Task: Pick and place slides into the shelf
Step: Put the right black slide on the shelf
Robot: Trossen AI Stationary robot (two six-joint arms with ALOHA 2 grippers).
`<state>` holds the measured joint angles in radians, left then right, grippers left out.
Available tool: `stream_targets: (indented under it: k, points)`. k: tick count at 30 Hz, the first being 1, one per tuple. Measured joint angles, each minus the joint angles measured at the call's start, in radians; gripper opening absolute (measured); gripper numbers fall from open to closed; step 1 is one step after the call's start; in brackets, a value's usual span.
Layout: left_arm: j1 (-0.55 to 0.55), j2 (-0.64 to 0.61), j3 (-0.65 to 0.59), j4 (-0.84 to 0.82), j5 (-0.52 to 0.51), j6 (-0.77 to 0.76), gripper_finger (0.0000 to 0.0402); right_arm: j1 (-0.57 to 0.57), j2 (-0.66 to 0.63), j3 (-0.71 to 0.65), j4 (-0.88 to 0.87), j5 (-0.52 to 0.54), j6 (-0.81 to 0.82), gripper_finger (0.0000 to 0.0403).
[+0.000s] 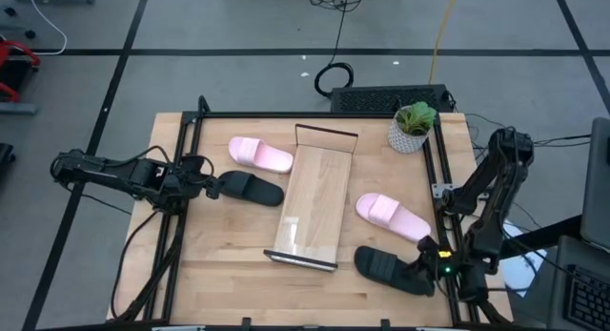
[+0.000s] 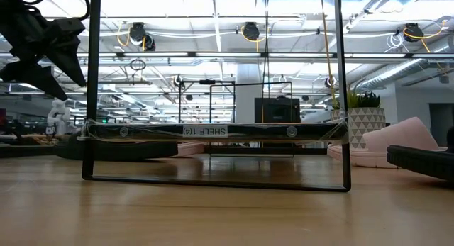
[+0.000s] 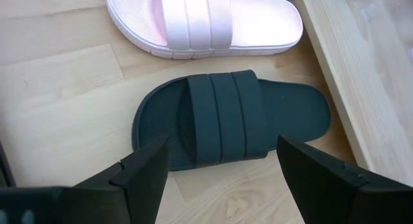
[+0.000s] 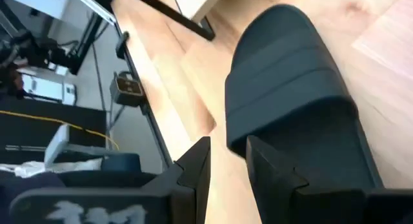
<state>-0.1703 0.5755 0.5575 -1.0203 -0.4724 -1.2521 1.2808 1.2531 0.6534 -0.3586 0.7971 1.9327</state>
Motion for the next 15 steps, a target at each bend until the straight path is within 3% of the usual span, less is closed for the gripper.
stream_targets:
  k: [9,15]
  points:
    - [0.000,0.000,0.000,0.000,0.000,0.014,0.0282,0.004,0.008,-0.148,0.226,0.045,0.114,0.0091]
    - [0.000,0.000,0.000,0.000,0.000,0.024,0.0282,-0.013,0.008,-0.178,0.277,0.066,0.160,0.0091]
